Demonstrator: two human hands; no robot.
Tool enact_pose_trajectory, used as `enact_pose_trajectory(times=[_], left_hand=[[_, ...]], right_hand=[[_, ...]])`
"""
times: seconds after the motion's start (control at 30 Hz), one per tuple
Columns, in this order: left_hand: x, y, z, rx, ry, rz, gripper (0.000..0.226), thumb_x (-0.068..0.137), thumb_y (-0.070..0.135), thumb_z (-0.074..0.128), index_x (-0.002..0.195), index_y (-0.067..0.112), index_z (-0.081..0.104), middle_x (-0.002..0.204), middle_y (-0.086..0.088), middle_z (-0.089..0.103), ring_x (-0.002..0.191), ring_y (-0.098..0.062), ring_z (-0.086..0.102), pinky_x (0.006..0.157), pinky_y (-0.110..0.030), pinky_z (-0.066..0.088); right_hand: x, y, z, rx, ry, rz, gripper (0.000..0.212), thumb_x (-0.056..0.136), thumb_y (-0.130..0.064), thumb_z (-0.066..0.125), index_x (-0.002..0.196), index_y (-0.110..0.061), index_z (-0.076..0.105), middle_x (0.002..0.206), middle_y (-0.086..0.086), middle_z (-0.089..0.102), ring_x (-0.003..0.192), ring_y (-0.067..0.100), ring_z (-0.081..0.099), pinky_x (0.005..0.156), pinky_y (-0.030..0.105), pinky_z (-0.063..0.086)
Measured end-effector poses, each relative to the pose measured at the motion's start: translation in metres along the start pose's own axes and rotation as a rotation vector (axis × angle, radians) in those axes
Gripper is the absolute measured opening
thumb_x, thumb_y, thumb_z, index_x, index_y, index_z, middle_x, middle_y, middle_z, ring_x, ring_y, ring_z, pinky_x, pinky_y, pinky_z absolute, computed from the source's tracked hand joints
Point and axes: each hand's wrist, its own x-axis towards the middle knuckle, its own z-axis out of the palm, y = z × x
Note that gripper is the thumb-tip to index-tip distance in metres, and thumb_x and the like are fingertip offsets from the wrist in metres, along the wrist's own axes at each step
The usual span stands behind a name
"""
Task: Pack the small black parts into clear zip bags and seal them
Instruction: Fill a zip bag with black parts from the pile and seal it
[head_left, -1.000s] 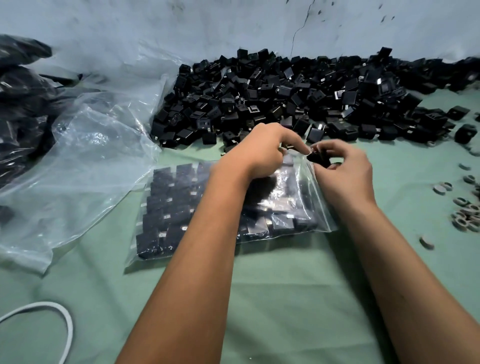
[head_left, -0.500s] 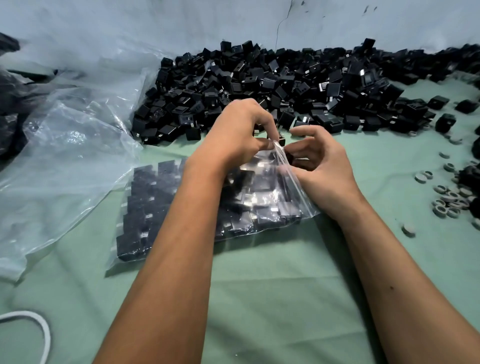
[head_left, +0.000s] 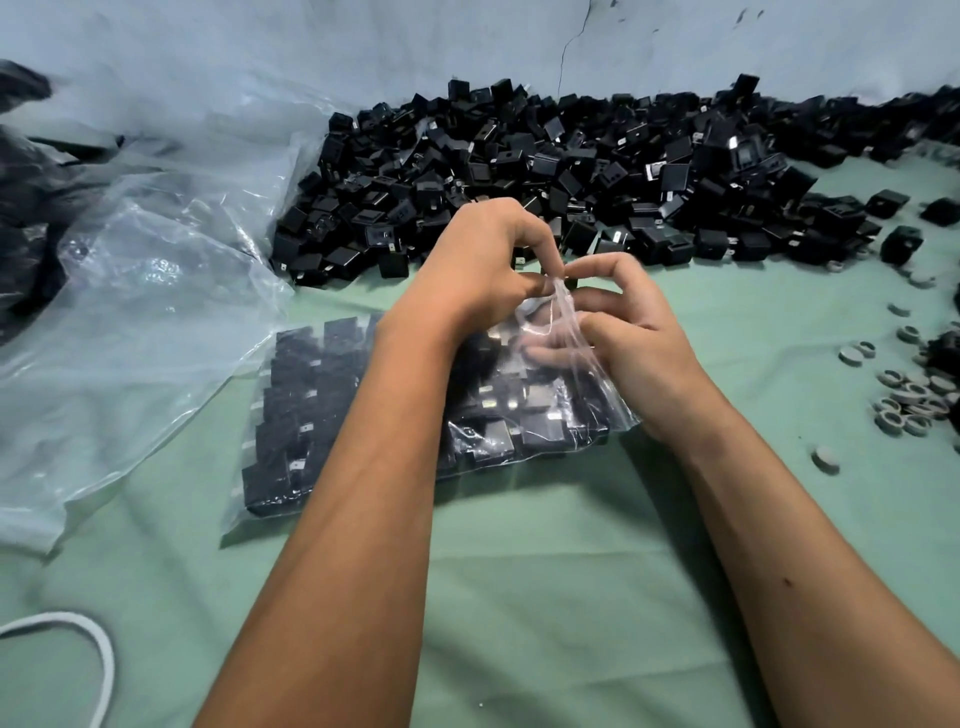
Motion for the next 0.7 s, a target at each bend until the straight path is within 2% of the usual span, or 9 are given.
enact_pose_trajectory(times=[0.13,0.23,0.3,0.37,0.47,0.6,0.7], left_hand=[[-0.001,-0.001,-0.002,-0.002,0.003,-0.009,0.014,0.08,0.014,0.087,0.085,0.026,0.082,0.104,0.007,0.068,0.103,-0.009,0.063,0.095,-0.029,0.05],[-0.001,0.0,0.0,0.015,0.001,-0.002,0.012,0.081,0.015,0.087,0.086,0.024,0.081,0.107,0.004,0.067,0.105,-0.011,0.062,0.094,-0.029,0.049],[0.0,0.0,0.0,0.025,0.001,-0.006,0.012,0.081,0.015,0.086,0.086,0.024,0.081,0.105,0.005,0.066,0.103,-0.009,0.061,0.091,-0.025,0.047],[-0.001,-0.001,-0.001,0.028,-0.005,-0.013,0.012,0.08,0.015,0.086,0.087,0.024,0.082,0.1,0.009,0.065,0.098,-0.006,0.06,0.087,-0.021,0.045],[-0.001,-0.004,0.001,0.029,-0.026,-0.057,0.014,0.083,0.015,0.084,0.091,0.027,0.081,0.103,0.012,0.067,0.102,-0.005,0.061,0.092,-0.022,0.047],[0.0,-0.012,0.002,0.098,-0.019,-0.166,0.013,0.092,0.02,0.074,0.102,0.029,0.077,0.114,0.009,0.069,0.107,-0.009,0.06,0.094,-0.026,0.045],[-0.001,-0.019,-0.001,0.182,-0.034,-0.237,0.016,0.096,0.017,0.067,0.104,0.027,0.077,0.121,0.004,0.07,0.111,-0.015,0.061,0.096,-0.03,0.047]], right_hand=[[0.002,-0.005,-0.007,0.014,0.11,0.024,0.025,0.1,0.006,0.042,0.118,-0.007,0.053,0.102,0.021,0.065,0.08,0.037,0.074,0.07,0.046,0.064],[0.0,-0.002,-0.003,0.014,-0.059,0.055,0.018,0.102,-0.003,0.047,0.118,-0.009,0.053,0.108,0.029,0.065,0.085,0.043,0.076,0.074,0.043,0.064],[0.0,-0.002,-0.001,0.019,-0.094,0.062,0.013,0.102,-0.008,0.05,0.114,-0.009,0.056,0.107,0.031,0.067,0.086,0.043,0.076,0.074,0.044,0.064],[0.002,-0.002,-0.002,0.033,-0.001,0.061,0.008,0.104,-0.008,0.05,0.106,-0.008,0.058,0.094,0.022,0.074,0.078,0.035,0.076,0.066,0.042,0.064],[0.007,-0.001,-0.009,-0.077,0.218,0.006,0.011,0.104,-0.009,0.049,0.099,-0.011,0.058,0.074,0.006,0.073,0.057,0.018,0.067,0.049,0.029,0.054],[0.009,0.002,-0.009,-0.324,0.421,-0.125,0.01,0.1,-0.015,0.055,0.094,-0.016,0.062,0.073,0.0,0.074,0.061,0.015,0.071,0.05,0.028,0.055],[0.017,-0.002,-0.004,-0.531,0.507,-0.204,0.012,0.096,-0.017,0.057,0.088,-0.02,0.066,0.073,-0.001,0.073,0.07,0.015,0.073,0.063,0.041,0.063]])
